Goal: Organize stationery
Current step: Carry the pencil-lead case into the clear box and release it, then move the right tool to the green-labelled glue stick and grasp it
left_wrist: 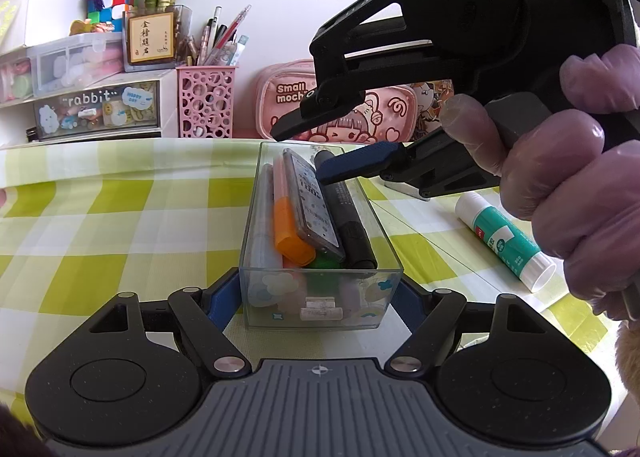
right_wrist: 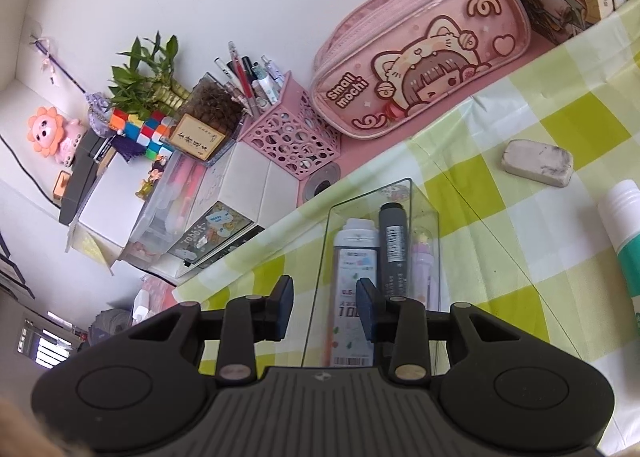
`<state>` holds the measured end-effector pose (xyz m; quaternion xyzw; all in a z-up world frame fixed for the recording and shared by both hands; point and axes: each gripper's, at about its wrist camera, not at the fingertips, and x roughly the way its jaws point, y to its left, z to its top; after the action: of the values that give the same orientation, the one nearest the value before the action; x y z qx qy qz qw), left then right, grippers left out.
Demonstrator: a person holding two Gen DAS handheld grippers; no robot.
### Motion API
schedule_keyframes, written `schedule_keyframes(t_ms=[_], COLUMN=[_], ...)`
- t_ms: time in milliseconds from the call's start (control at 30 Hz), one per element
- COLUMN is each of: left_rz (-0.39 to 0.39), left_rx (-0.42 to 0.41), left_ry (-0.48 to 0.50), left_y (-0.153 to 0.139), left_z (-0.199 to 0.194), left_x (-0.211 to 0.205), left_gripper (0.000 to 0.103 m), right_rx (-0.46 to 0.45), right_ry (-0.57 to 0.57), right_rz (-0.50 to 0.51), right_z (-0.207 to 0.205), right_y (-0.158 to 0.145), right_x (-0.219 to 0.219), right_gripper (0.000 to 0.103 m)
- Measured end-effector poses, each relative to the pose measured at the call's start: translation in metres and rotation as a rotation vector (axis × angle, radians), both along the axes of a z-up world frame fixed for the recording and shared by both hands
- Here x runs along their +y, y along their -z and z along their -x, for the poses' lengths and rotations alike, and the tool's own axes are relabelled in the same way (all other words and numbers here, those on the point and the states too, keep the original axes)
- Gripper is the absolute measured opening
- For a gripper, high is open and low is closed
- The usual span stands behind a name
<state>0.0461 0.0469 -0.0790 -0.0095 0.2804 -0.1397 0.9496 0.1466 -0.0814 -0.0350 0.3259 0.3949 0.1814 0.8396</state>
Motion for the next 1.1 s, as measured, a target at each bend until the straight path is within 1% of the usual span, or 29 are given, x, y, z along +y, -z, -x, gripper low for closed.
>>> schedule_keyframes(t_ms=[300, 467, 667, 767, 800, 833, 1100], left_rz=[-0.001, -0.001, -0.001, -0.002, -0.002, -0.002, -0.003], left_rx=[0.000, 0.000, 0.002, 0.002, 0.004, 0.007, 0.011], left_ry=[0.000, 0.000, -0.001, 0.000, 0.000, 0.000, 0.000], left_y=[0.000, 0.000, 0.000, 0.000, 0.001, 0.001, 0.001], left_z=[0.000, 0.000, 0.000, 0.000, 0.000, -0.001, -0.002], left_x=[0.000, 0.000, 0.000, 0.000, -0.001, -0.001, 0.000], left_gripper=[0.076, 0.076, 0.076, 0.076, 0.076, 0.076, 0.076], right_rx=[-0.021, -0.049, -0.057, -0.064, -0.070, -0.077, -0.112], right_ry=[0.010, 0.029, 0.069, 0.094, 0.103, 0.114, 0.208], right_rz=[0.014, 0.031, 0.053, 0.088, 0.101, 0.121, 0.343], right_z=[0.005, 0.013, 0.024, 0.032, 0.035, 0.039, 0.066], right_y=[-0.006, -0.011, -0.009, -0.009, -0.008, -0.008, -0.008], right_x=[-0.008, -0.023, -0.045, -0.059, -0.063, -0.068, -0.091], right_gripper=[0.059, 0.059, 0.059, 0.061, 0.064, 0.065, 0.068])
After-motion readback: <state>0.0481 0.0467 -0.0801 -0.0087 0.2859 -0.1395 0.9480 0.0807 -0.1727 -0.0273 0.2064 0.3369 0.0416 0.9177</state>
